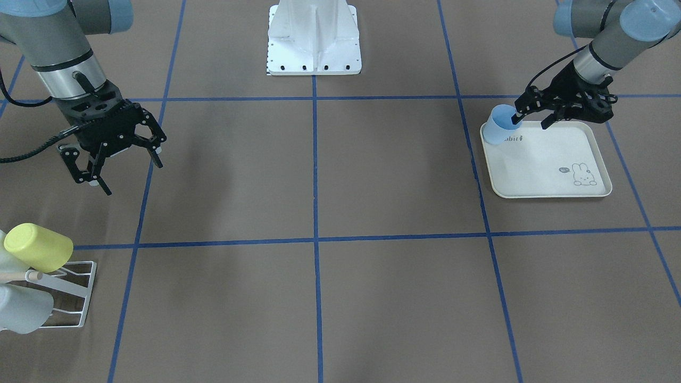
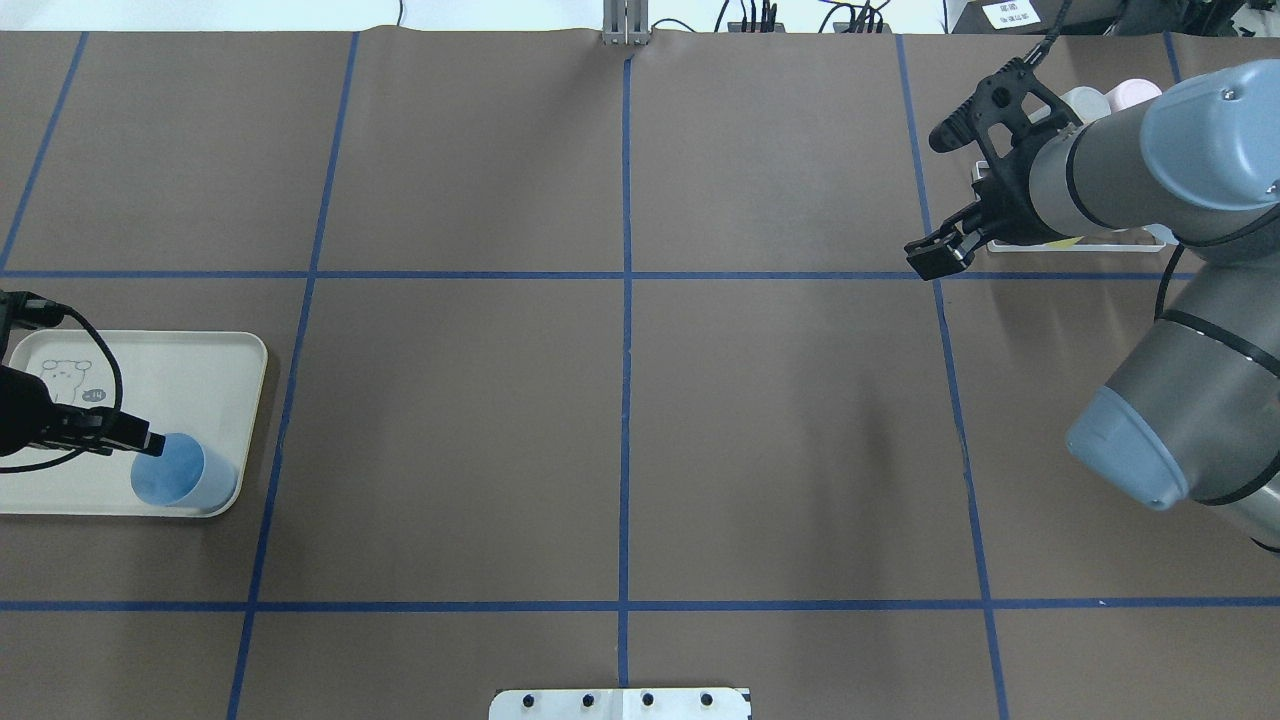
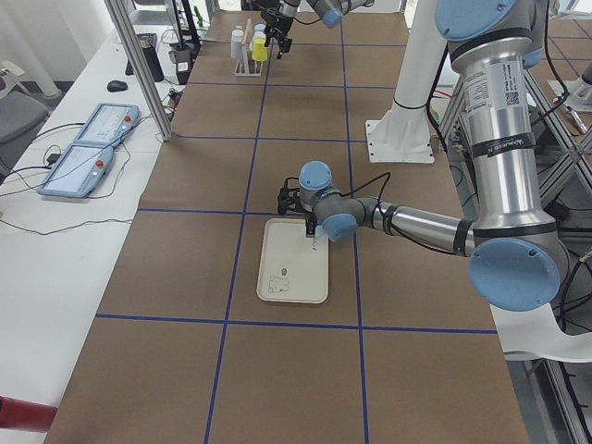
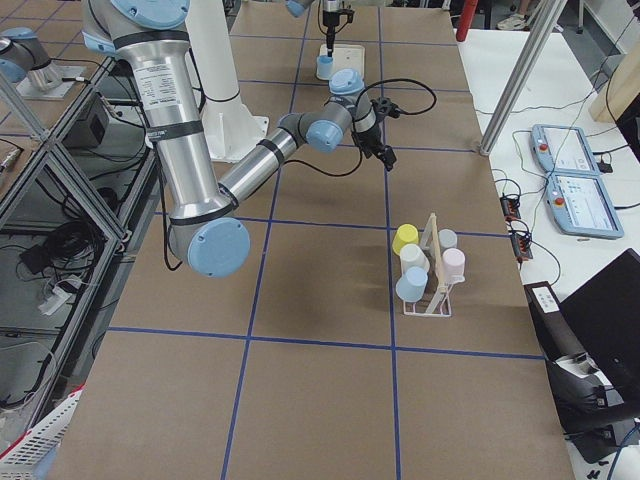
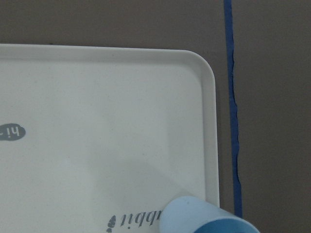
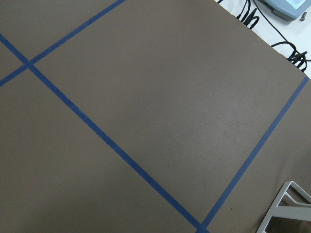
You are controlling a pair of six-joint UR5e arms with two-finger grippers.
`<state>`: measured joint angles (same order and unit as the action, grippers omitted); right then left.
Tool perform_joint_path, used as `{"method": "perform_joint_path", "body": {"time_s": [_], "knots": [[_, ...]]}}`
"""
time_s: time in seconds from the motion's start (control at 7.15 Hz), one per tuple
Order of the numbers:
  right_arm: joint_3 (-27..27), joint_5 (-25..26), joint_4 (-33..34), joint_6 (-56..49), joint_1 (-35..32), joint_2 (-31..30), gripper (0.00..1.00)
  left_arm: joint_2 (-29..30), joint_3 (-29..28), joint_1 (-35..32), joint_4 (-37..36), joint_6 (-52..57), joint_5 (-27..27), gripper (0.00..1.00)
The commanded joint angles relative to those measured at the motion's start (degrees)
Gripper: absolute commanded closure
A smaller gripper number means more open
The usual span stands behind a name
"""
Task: Transfer IKEA cup to right arm and place on rack
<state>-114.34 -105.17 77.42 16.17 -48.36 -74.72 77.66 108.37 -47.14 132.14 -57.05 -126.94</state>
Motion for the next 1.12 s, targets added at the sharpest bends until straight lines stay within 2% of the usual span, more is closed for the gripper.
{"method": "perform_joint_path", "body": {"time_s": [0.0,0.14,0.28,0.42,0.56,0.84,0.98], "knots": [[0.25,0.31,0.01,-0.09,0.37,0.01,0.00,-0.23,0.00,1.26,0.05,0.10,0.03,0.44],[0.34,0.32,0.01,-0.09,0.46,0.10,0.00,-0.23,0.00,1.26,0.05,0.19,0.03,0.48],[0.34,0.40,0.01,-0.18,0.54,0.10,0.00,-0.23,0.00,1.26,0.05,0.10,0.03,0.65],[0.34,0.40,-0.07,-0.26,0.54,0.10,0.00,-0.23,0.35,1.26,0.05,0.19,0.03,0.88],[0.43,0.40,-0.07,-0.27,0.72,0.10,0.00,-0.32,0.44,1.17,0.05,0.10,0.03,1.00],[0.43,1.28,-0.16,-0.18,1.07,0.19,0.00,-0.05,0.88,-0.14,-0.13,0.27,0.03,1.00],[0.60,1.37,-0.34,-0.18,1.42,0.80,0.00,0.30,0.97,-4.24,-0.39,0.27,-0.49,1.00]]}}
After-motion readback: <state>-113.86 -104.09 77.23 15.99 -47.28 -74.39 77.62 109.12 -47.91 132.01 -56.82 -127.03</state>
